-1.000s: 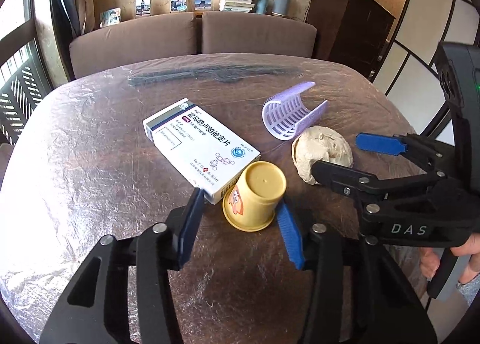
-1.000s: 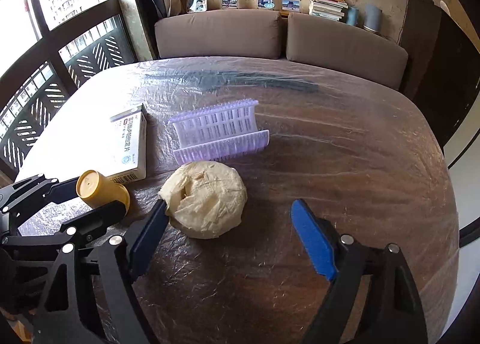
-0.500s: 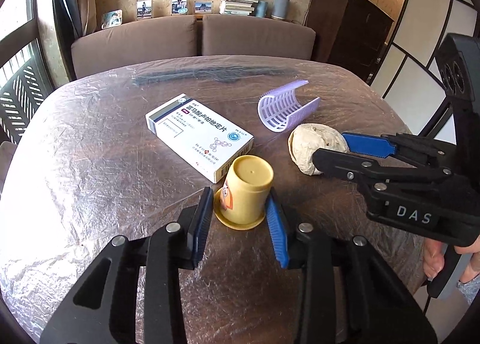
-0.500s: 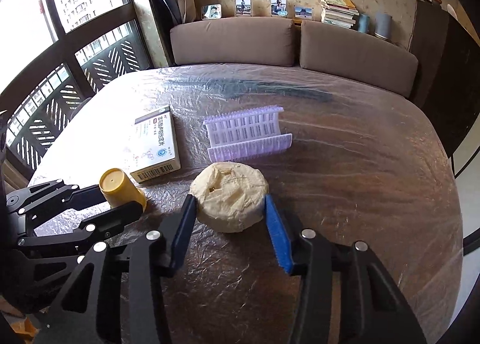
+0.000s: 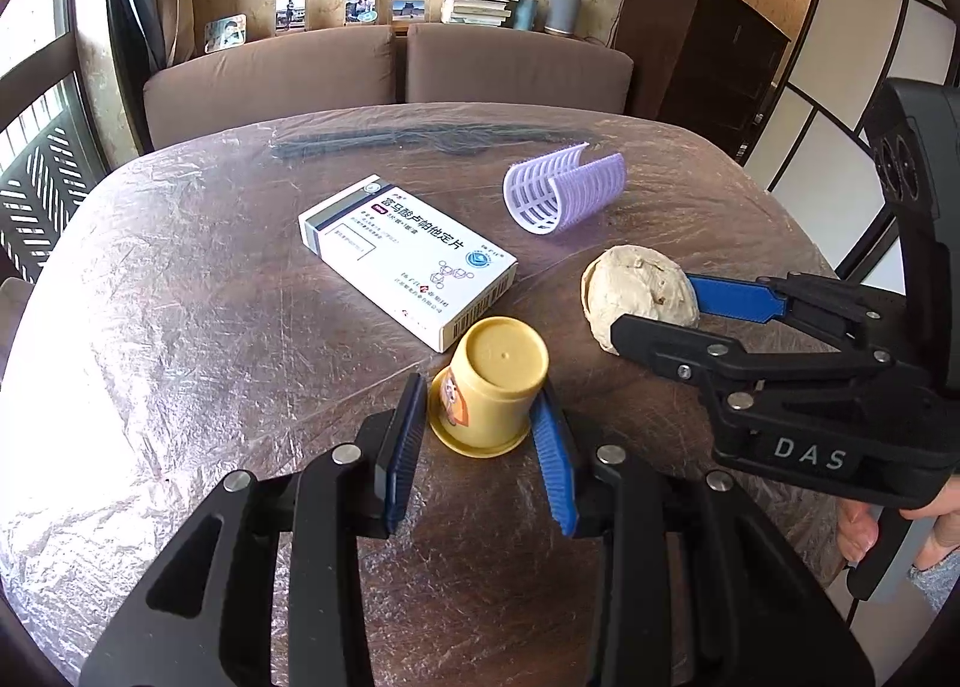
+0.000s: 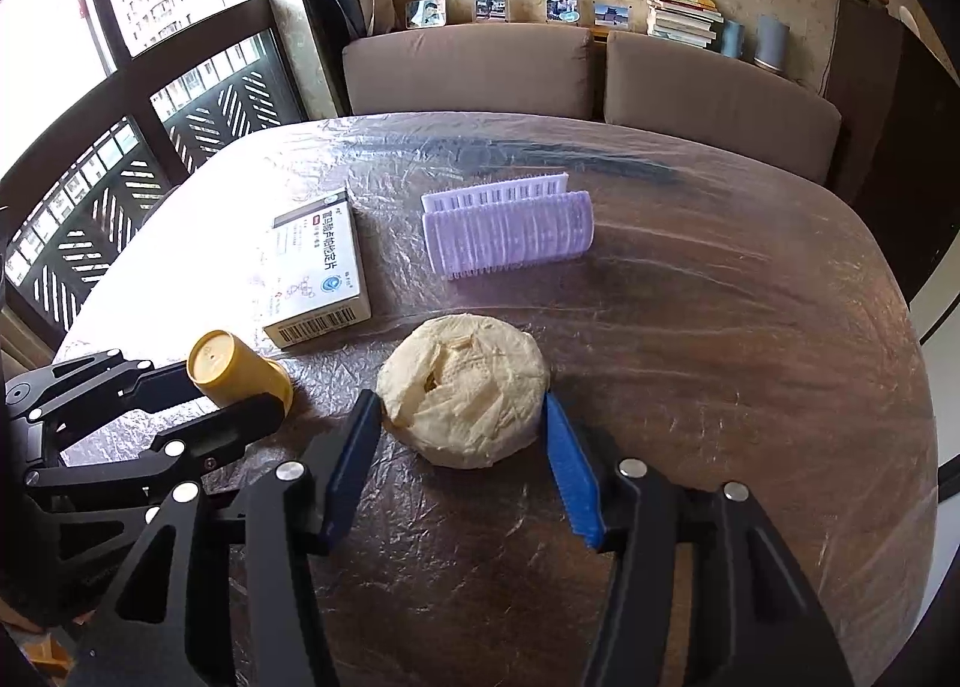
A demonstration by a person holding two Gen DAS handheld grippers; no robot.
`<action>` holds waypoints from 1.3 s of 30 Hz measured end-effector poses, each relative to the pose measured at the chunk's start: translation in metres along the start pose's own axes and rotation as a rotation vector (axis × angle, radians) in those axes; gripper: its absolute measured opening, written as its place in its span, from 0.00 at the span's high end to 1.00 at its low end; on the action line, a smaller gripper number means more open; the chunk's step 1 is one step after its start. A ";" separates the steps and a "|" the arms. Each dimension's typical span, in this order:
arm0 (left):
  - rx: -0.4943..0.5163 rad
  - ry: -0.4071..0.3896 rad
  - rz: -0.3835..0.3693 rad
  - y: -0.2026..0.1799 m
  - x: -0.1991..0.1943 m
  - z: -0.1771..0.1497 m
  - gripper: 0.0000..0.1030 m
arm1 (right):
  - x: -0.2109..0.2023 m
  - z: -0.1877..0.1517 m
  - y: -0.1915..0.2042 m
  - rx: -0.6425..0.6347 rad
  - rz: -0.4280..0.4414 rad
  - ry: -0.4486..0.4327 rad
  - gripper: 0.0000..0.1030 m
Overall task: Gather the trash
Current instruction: 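Carry the yellow cup and bread ball over the white bin with both tools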
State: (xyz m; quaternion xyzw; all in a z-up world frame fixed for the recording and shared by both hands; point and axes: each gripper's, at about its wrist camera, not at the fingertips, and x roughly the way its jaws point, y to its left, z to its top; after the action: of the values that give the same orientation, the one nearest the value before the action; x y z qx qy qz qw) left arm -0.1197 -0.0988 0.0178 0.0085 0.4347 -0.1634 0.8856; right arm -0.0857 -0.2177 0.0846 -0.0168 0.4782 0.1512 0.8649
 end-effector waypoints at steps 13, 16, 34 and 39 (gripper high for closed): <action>-0.007 -0.013 -0.015 0.007 -0.011 0.000 0.64 | -0.024 -0.003 0.003 0.011 0.027 -0.032 0.53; -0.004 -0.013 -0.019 0.006 -0.016 0.001 0.64 | -0.032 -0.009 0.007 0.008 0.040 -0.032 0.53; 0.015 -0.014 -0.053 -0.004 -0.053 -0.017 0.64 | -0.078 -0.045 0.024 -0.003 0.084 -0.027 0.53; 0.018 -0.014 -0.058 -0.005 -0.065 -0.025 0.64 | -0.088 -0.054 0.030 -0.019 0.095 -0.023 0.53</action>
State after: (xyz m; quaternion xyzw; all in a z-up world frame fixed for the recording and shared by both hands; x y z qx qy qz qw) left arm -0.1774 -0.0812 0.0529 0.0031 0.4271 -0.1929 0.8834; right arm -0.1826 -0.2197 0.1318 -0.0004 0.4670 0.1967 0.8621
